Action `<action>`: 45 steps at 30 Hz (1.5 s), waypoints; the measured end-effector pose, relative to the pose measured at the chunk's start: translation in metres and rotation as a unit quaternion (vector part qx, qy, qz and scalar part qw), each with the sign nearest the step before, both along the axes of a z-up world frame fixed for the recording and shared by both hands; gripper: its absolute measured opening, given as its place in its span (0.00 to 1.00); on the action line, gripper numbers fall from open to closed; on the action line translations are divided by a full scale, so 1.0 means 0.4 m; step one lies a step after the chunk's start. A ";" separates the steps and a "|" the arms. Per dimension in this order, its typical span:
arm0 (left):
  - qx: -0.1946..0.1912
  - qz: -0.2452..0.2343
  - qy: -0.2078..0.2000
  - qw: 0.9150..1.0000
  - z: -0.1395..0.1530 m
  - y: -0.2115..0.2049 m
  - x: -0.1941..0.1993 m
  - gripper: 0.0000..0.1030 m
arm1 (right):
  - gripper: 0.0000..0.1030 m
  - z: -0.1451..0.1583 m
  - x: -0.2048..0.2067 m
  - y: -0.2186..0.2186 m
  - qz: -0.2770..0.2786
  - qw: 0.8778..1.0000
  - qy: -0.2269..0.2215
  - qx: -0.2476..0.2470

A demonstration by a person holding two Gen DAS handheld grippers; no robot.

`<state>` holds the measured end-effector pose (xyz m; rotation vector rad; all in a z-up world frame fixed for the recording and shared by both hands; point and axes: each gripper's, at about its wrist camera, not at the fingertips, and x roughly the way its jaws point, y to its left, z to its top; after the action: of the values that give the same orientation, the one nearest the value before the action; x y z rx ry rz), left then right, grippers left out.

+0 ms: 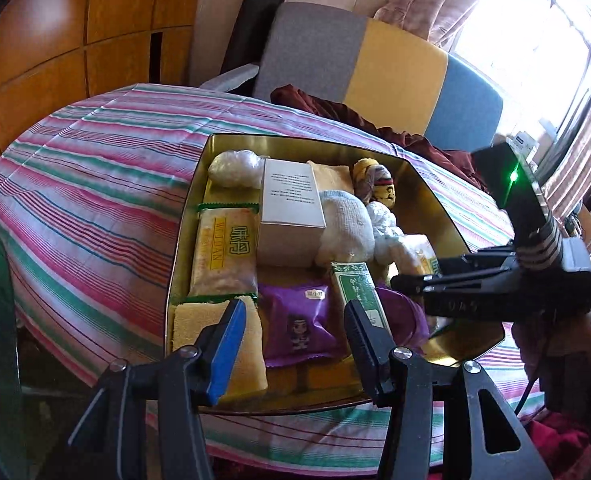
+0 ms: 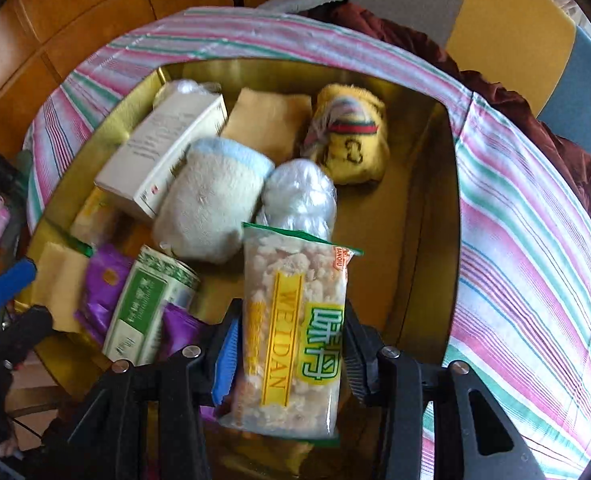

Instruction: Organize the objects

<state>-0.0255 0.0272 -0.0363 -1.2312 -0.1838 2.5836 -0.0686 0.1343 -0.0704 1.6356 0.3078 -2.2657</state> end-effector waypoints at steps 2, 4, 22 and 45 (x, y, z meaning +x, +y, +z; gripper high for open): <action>-0.001 0.004 -0.001 1.000 -0.002 -0.001 0.000 0.55 | 0.43 -0.003 0.005 0.000 0.001 1.000 0.006 0.003; -0.004 0.008 0.000 1.000 -0.001 -0.001 0.000 0.58 | 0.43 -0.002 0.006 0.002 0.000 1.000 0.005 -0.003; -0.052 0.033 0.028 0.998 0.024 0.009 0.026 0.73 | 0.62 0.012 0.065 0.086 -0.044 0.998 0.030 -0.026; -0.090 0.079 0.046 0.992 0.073 0.059 0.077 1.00 | 0.75 0.104 0.238 0.121 -0.150 0.974 0.167 -0.035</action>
<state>0.0052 0.0507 -0.0072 -1.1961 -0.0300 2.8403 0.0266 0.1829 -0.0288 1.3340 0.0555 -2.7489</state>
